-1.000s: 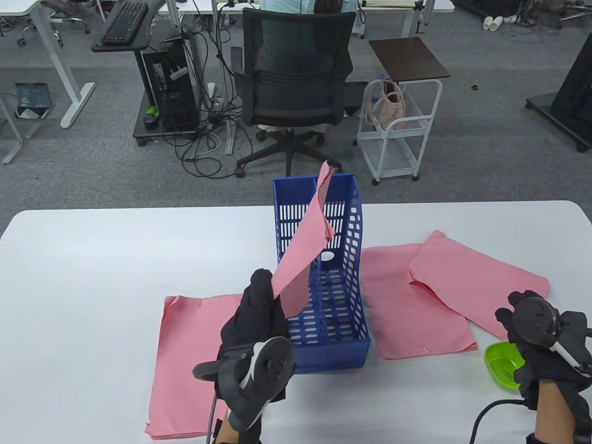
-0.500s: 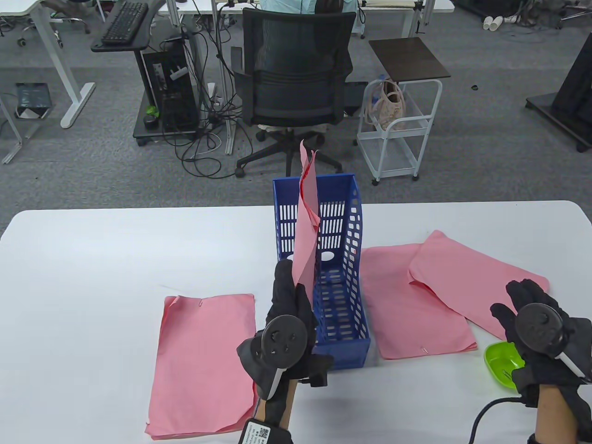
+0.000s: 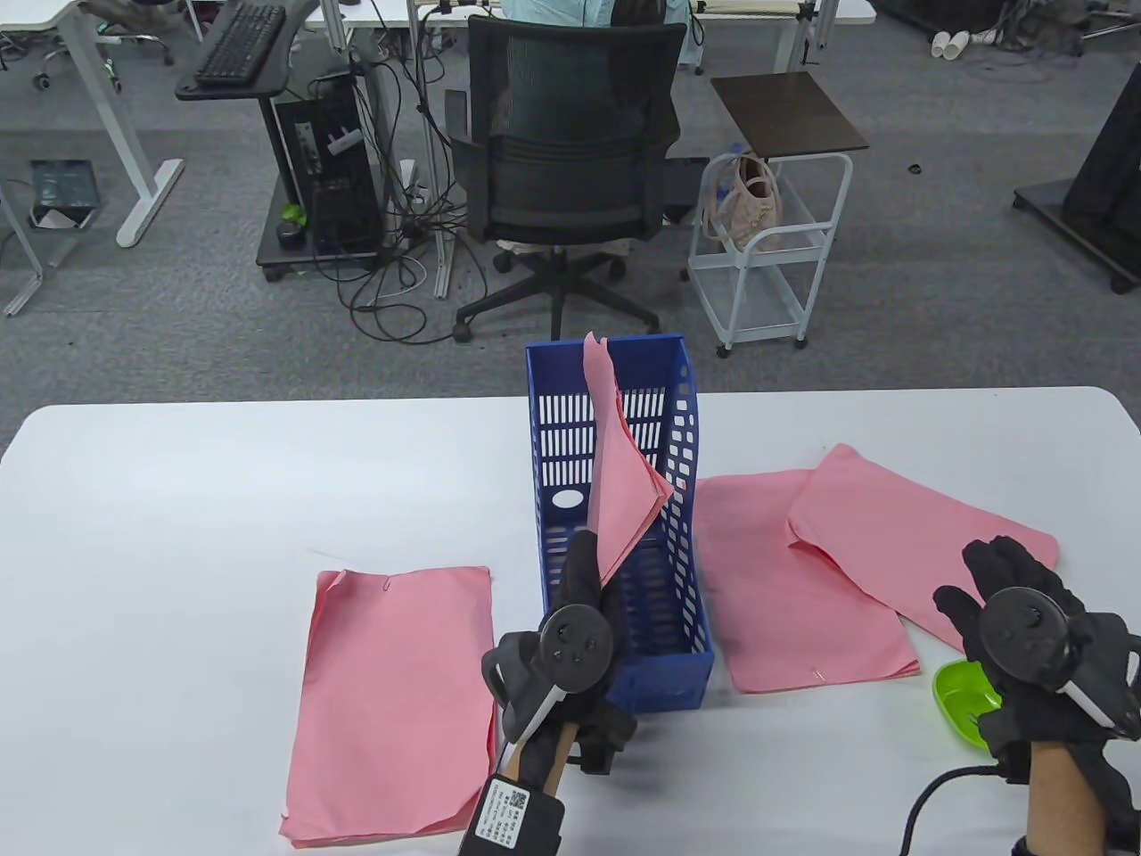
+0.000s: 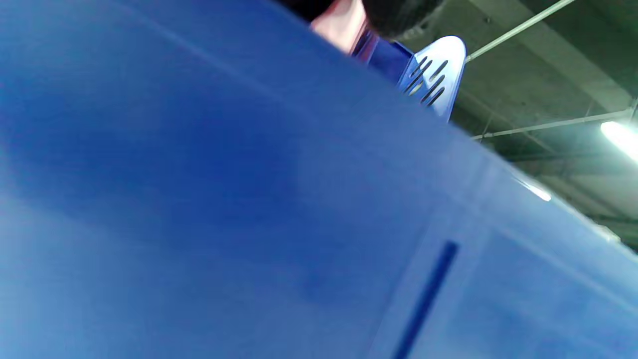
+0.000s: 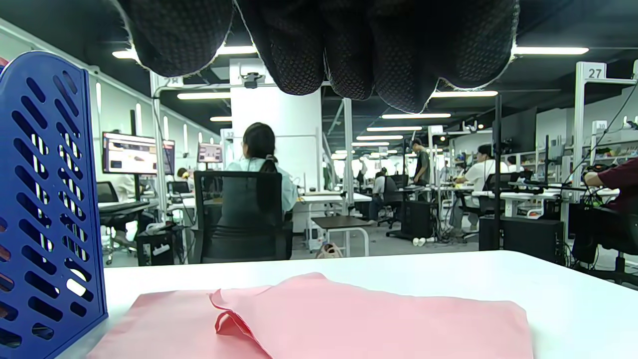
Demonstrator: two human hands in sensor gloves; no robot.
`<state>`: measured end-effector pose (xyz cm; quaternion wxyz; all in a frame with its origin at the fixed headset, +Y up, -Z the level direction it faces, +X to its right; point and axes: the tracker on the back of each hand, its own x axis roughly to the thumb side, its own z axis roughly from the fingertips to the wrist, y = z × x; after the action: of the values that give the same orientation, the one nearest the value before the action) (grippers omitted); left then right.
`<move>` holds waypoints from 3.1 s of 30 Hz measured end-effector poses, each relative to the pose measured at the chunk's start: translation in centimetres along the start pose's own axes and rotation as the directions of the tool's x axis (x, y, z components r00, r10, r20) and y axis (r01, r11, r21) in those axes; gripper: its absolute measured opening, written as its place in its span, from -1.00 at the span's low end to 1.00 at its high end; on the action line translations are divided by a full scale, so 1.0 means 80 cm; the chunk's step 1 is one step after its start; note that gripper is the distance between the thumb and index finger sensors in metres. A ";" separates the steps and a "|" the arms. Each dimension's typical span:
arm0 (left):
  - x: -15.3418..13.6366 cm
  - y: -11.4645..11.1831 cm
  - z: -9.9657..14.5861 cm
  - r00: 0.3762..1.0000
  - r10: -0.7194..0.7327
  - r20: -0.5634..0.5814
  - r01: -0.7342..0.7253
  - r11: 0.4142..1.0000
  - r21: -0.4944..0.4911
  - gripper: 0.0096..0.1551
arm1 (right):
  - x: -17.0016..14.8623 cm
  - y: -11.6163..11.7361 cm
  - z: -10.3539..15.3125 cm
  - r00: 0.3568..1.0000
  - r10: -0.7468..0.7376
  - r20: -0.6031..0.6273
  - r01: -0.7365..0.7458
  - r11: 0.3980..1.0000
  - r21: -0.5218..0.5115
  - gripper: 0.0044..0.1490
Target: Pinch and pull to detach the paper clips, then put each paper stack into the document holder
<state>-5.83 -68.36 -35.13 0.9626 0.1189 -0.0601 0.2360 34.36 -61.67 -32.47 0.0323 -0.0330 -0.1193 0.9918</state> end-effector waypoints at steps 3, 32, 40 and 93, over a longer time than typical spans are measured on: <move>-0.002 0.007 -0.002 0.998 -0.052 0.017 0.053 0.998 -0.038 -0.11 | 0.001 0.001 0.000 1.000 0.003 0.001 -0.003 1.000 0.006 -0.17; -0.234 0.129 0.004 0.672 -0.638 -0.376 0.500 0.766 -0.404 0.31 | 0.019 0.017 -0.006 0.997 0.074 0.026 -0.076 0.995 0.071 -0.17; -0.305 0.067 0.028 0.619 -0.638 -0.459 0.327 0.740 -0.588 0.36 | 0.022 0.018 -0.005 0.996 0.089 0.030 -0.091 0.993 0.081 -0.17; -0.264 0.153 0.017 0.877 0.076 -0.475 -0.066 0.997 0.038 -0.56 | 0.040 0.034 -0.008 0.988 0.125 0.091 -0.135 0.984 0.114 -0.17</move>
<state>-30.25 -67.43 -34.99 0.9372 0.0650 0.1764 0.2937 31.07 -63.93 -33.91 -0.0354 0.0026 -0.0583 0.9977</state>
